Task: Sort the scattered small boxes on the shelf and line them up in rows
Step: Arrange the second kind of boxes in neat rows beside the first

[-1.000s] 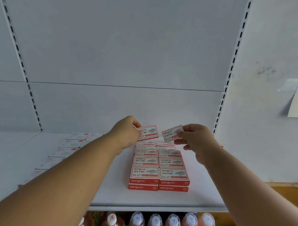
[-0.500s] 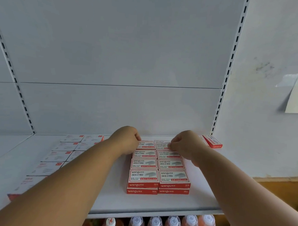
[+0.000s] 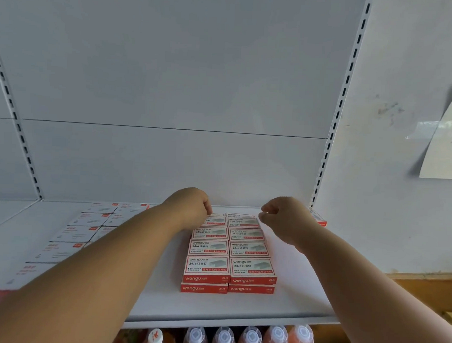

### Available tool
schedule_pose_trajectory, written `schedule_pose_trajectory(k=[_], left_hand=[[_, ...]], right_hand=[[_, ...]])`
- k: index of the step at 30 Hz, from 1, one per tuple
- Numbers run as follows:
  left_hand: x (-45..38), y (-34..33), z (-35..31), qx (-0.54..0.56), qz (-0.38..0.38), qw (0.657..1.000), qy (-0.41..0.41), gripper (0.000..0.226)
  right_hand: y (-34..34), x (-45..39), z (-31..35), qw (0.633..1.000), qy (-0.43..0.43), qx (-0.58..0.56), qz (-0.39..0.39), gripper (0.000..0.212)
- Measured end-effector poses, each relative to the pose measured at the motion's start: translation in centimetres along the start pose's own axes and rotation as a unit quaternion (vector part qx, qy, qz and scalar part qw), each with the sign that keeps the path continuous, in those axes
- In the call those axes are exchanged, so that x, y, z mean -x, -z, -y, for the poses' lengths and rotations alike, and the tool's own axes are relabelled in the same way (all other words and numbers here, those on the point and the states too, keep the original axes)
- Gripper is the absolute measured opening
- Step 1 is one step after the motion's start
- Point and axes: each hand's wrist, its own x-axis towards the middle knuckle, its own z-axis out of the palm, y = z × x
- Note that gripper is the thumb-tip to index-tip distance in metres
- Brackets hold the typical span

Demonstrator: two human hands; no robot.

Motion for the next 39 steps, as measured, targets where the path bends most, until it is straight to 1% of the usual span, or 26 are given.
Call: schedule_pose_trajectory(k=[3,7,9,12,15,17,20,25,27,30,33,37,39], left_hand=[[-0.3,-0.4,-2.5,-0.020,-0.038,0.999,-0.026,0.017],[-1.3,-1.7,-7.4,0.003,-0.022,0.998,-0.065,0.009],[-2.1,-2.5,-9.9,0.024,-0.017,0.997,-0.069,0.008],[-3.3,-4.2,-13.4,0.027,0.003,0.997,-0.067,0.014],[-4.7,-5.8,-16.2,-0.020,0.044,0.998,-0.038,0.031],[-5.6,-6.7,-17.4,-0.061,0.068,0.996,-0.003,0.037],[-6.5,-7.9,-18.7,-0.091,0.090,0.991,0.043,0.047],[-6.9,-9.0,-19.8,-0.089,0.064,0.988,0.104,0.040],[-6.7,-9.1,-20.0,-0.075,0.043,0.988,0.126,0.027],[-6.3,-9.2,-20.1,-0.070,0.012,0.987,0.145,0.028],[-6.0,-9.1,-19.8,-0.011,-0.014,0.989,0.149,0.013],[-5.7,-9.1,-18.6,0.121,-0.052,0.980,0.150,0.025],[-5.5,-9.0,-18.0,0.207,-0.060,0.966,0.145,0.039]], right_hand=[[1.9,-0.7,-1.8,0.999,0.016,0.009,-0.038,0.016],[4.5,-2.1,-4.8,0.997,0.026,0.037,-0.068,0.018],[5.9,-2.8,-6.5,0.996,0.023,0.058,-0.064,0.020],[7.3,-4.0,-8.7,0.993,0.022,0.110,-0.019,0.029],[7.9,-4.8,-10.1,0.989,0.027,0.139,0.038,0.041],[7.9,-5.2,-10.8,0.988,0.034,0.139,0.063,0.041],[7.4,-5.8,-11.8,0.988,0.058,0.126,0.075,0.035],[7.3,-7.0,-12.6,0.986,0.086,0.112,0.087,0.028],[7.3,-7.2,-12.9,0.986,0.092,0.107,0.086,0.026],[7.3,-7.3,-13.1,0.984,0.106,0.115,0.089,0.023],[7.5,-7.4,-13.0,0.982,0.112,0.121,0.088,0.025],[7.9,-7.6,-12.8,0.986,0.089,0.091,0.109,0.026],[8.0,-7.6,-12.6,0.985,0.080,0.086,0.125,0.015]])
